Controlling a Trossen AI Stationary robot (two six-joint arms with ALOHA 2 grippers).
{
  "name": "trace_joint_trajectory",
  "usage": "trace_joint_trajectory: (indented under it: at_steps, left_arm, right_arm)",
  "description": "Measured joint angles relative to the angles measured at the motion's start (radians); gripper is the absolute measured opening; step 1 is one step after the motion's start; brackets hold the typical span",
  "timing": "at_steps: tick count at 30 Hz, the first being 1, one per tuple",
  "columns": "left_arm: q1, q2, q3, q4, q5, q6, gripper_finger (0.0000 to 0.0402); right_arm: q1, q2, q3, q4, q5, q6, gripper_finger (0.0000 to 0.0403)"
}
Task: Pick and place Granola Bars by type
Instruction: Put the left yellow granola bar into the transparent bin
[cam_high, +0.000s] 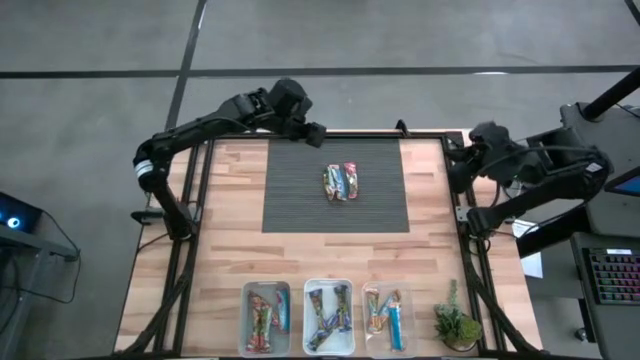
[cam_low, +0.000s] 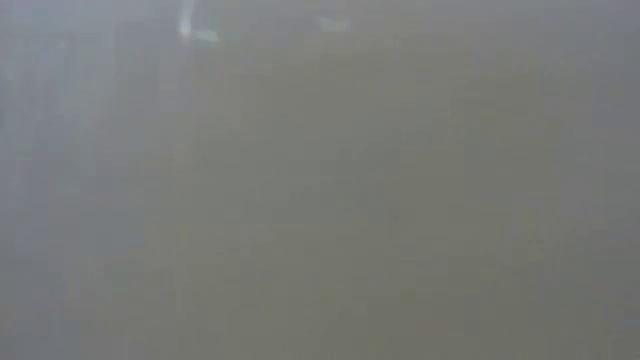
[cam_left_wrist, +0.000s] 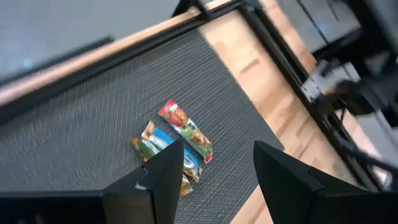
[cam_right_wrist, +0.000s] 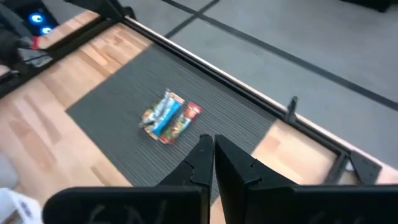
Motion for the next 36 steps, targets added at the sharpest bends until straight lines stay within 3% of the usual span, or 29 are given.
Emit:
trace_joint_trajectory:
  at_steps: [8, 16, 24, 32, 36]
  left_arm:
    - [-0.004, 0.126, -0.001, -0.028, -0.014, -0.213, 0.0178]
    - [-0.017, 0.229, -0.002, -0.057, 0.12, -0.275, 0.0178]
    - [-0.048, 0.294, -0.003, -0.065, -0.028, -0.414, 0.0178]
    - [-0.097, 0.348, -0.007, -0.065, -0.055, -0.462, 0.0178]
    - [-0.125, 0.367, -0.009, -0.067, -0.119, -0.485, 0.0178]
  right_arm:
    - [0.0, -0.072, -0.157, 0.005, 0.009, 0.085, 0.0008]
    - [0.0, -0.082, -0.207, 0.012, 0.009, 0.086, 0.0008]
    - [0.0, -0.082, -0.207, 0.017, 0.009, 0.082, 0.0008]
    - [0.0, -0.082, -0.207, 0.039, 0.01, 0.049, 0.0008]
    - [0.0, -0.082, -0.207, 0.039, 0.009, 0.049, 0.0008]
